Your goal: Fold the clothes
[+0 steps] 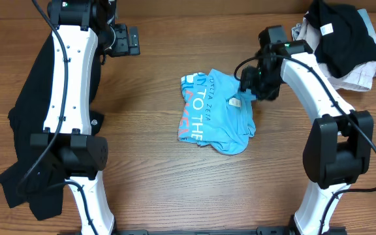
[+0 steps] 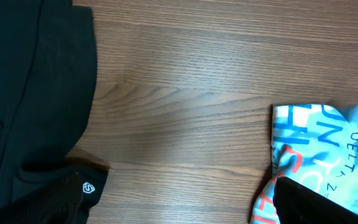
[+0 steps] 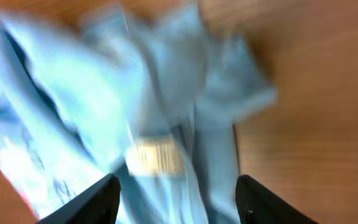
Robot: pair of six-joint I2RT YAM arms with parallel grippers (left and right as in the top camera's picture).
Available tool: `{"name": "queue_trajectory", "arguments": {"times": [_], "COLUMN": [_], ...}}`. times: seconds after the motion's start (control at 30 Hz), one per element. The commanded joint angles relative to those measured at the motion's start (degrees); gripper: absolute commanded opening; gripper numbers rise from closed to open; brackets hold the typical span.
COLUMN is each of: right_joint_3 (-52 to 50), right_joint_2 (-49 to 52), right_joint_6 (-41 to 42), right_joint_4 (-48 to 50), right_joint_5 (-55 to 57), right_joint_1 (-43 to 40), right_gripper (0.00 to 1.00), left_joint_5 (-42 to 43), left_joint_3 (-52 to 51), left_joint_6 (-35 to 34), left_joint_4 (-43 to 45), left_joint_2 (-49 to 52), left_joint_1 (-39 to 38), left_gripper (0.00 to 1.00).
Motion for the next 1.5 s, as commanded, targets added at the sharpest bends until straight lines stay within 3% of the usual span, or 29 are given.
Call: {"name": "queue_trajectory", "arguments": {"times": [0.0,0.27,0.33,0.5,0.83,1.2,1.47], "right_joint_3": [-2.3,-12.4,-14.5,-15.2,-14.0,-21.7,-23.3], "right_joint_2": [-0.8,-0.8,-0.8,-1.3,-9.1,-9.1,-9.2], "right_joint_6": [-5.0,-4.8,-4.7,-4.2,-4.2,-4.1,-3.3], "right_joint_4": [-3.0,1.7,3.0,3.5,-2.7,-0.4,0.6], "right_joint_5": [-0.6,0.4,0.4,1.0,0.8,0.4,0.0], "right_joint_1": [2.9,4.8,4.8,4.1,-3.8,-4.3,-5.7], "right_gripper": [0.63,0.57,0.52,0.23,0.07,0.07,0.15], "left_joint_5": [-0.2,-0.2,-0.2,-0.2,-0.2,-0.2,-0.2], "left_joint_3": [0.5,0.5,0.5,0.5,0.5,0.5,0.5], "left_joint_6": [1.2,1.1,1.1,1.1,1.2,1.2,1.2], "left_joint_4": [0.2,0.1,0.1,0.2,0.2,0.1,0.1], "left_joint_2": [-0.4,-0.4,-0.4,-0.4,-0.3,-0.3,-0.3], "left_joint_1": [0.2,0.2,0.2,0.2,0.2,0.2,0.2], "left_gripper": [1.00,1.00,1.00,1.00,1.00,1.00,1.00]}}
